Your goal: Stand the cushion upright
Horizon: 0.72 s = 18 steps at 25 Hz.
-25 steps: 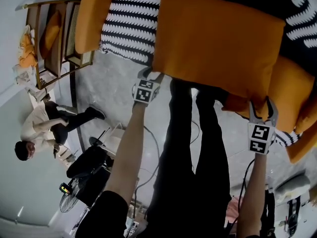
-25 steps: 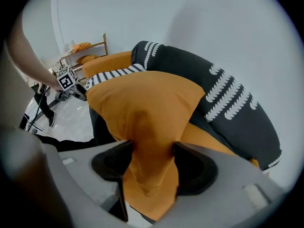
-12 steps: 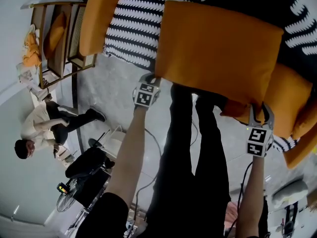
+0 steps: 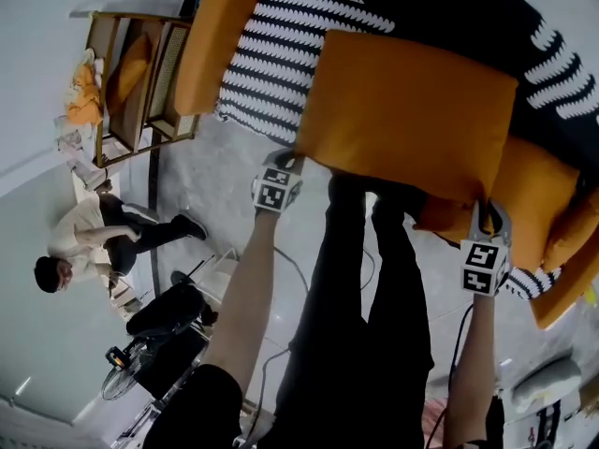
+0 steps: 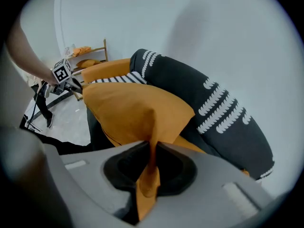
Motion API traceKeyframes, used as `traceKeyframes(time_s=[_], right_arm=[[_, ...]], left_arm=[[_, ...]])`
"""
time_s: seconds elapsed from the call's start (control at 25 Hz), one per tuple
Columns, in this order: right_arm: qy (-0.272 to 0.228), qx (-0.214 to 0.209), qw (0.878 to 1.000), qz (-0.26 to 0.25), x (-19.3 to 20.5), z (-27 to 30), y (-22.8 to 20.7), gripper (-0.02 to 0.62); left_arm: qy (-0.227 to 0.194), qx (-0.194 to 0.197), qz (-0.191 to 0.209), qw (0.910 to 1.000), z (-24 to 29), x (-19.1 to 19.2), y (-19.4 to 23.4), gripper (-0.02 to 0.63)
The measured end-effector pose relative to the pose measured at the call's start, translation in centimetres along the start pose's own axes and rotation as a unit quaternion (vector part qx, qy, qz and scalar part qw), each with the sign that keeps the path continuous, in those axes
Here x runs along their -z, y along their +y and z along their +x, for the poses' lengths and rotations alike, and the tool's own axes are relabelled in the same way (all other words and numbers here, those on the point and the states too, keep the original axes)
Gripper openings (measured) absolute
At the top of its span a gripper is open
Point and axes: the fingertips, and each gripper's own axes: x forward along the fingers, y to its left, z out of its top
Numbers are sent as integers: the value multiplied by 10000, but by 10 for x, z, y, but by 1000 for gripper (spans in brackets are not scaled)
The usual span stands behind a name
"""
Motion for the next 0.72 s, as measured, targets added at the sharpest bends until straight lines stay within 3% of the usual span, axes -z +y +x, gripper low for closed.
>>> traceKeyframes(time_s=[0.48, 0.72], right_arm=[[-284, 319, 9968, 672, -54, -38, -33, 21], [-357, 595, 9936, 886, -85, -56, -38, 20]], left_arm=[[-302, -37, -301, 9991, -80, -85, 12, 29], [-692, 32, -47, 9976, -113, -131, 36, 28]])
